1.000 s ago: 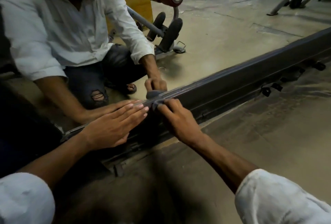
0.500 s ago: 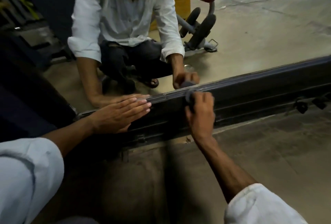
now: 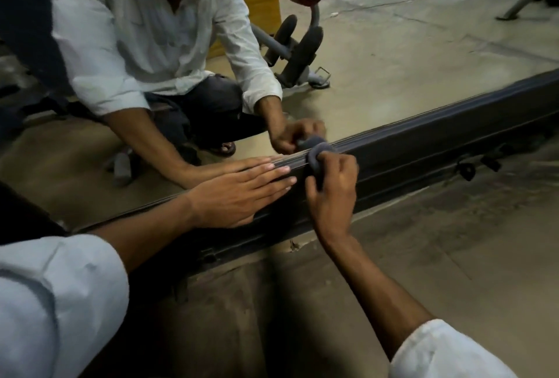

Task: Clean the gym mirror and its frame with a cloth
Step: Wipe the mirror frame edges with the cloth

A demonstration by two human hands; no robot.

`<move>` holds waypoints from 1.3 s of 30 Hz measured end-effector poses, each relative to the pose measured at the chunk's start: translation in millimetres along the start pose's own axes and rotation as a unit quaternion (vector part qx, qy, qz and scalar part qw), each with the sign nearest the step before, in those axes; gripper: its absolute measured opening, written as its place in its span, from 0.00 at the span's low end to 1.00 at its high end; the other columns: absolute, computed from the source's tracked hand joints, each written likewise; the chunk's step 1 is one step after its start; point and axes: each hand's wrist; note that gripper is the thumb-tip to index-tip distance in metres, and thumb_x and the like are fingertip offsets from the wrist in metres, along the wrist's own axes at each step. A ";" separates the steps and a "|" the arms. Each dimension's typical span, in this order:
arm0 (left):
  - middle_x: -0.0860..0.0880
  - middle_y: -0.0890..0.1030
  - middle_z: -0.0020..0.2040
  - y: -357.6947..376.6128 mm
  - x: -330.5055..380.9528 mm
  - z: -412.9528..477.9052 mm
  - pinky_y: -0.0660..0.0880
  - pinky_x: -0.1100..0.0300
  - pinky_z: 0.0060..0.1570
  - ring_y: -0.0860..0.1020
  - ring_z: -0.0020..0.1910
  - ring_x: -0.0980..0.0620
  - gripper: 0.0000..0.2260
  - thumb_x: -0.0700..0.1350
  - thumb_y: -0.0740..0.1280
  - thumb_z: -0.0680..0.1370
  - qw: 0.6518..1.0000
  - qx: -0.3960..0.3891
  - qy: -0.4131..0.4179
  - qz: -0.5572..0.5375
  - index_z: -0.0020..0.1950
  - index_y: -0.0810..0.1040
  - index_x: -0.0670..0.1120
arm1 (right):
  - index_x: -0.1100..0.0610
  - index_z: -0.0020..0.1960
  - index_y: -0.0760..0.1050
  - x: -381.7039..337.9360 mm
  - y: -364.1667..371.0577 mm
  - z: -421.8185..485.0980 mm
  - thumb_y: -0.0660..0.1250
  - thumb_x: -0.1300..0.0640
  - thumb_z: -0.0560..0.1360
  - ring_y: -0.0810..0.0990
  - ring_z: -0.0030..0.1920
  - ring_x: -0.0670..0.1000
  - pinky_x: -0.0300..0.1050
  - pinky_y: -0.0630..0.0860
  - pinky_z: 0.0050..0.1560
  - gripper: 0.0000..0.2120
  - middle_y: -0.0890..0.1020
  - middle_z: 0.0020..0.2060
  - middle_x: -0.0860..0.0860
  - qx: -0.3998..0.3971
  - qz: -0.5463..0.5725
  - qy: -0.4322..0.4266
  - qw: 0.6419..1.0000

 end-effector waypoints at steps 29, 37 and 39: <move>0.34 0.52 0.86 9.3 3.4 -2.1 0.47 0.40 0.84 0.48 0.86 0.36 0.41 0.50 0.63 0.81 0.995 0.062 -0.007 -0.084 0.85 0.47 0.33 | 0.56 0.58 0.71 -3.9 17.2 -13.0 0.71 0.67 0.75 0.70 0.50 0.41 0.35 0.75 0.50 0.16 0.70 0.54 0.47 0.073 -0.021 0.152 0.986; 0.33 0.58 0.84 5.8 3.5 -0.8 0.43 0.41 0.84 0.53 0.85 0.35 0.40 0.51 0.66 0.79 0.994 0.076 -0.017 -0.077 0.84 0.55 0.33 | 0.54 0.61 0.70 -1.3 -6.4 -8.9 0.73 0.64 0.73 0.74 0.53 0.47 0.39 0.79 0.49 0.20 0.72 0.57 0.51 -0.124 -0.041 -0.058 0.990; 0.34 0.54 0.85 5.9 3.3 -1.8 0.44 0.41 0.83 0.50 0.86 0.35 0.39 0.51 0.64 0.81 0.995 0.070 -0.011 -0.067 0.84 0.52 0.32 | 0.56 0.61 0.73 20.8 -21.8 15.8 0.72 0.66 0.73 0.75 0.53 0.50 0.51 0.81 0.51 0.19 0.72 0.57 0.51 -0.057 -0.061 -0.017 0.996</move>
Point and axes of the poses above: each hand's wrist, its own z-axis towards the middle knuckle, its own y-axis out of the palm, x = y × z
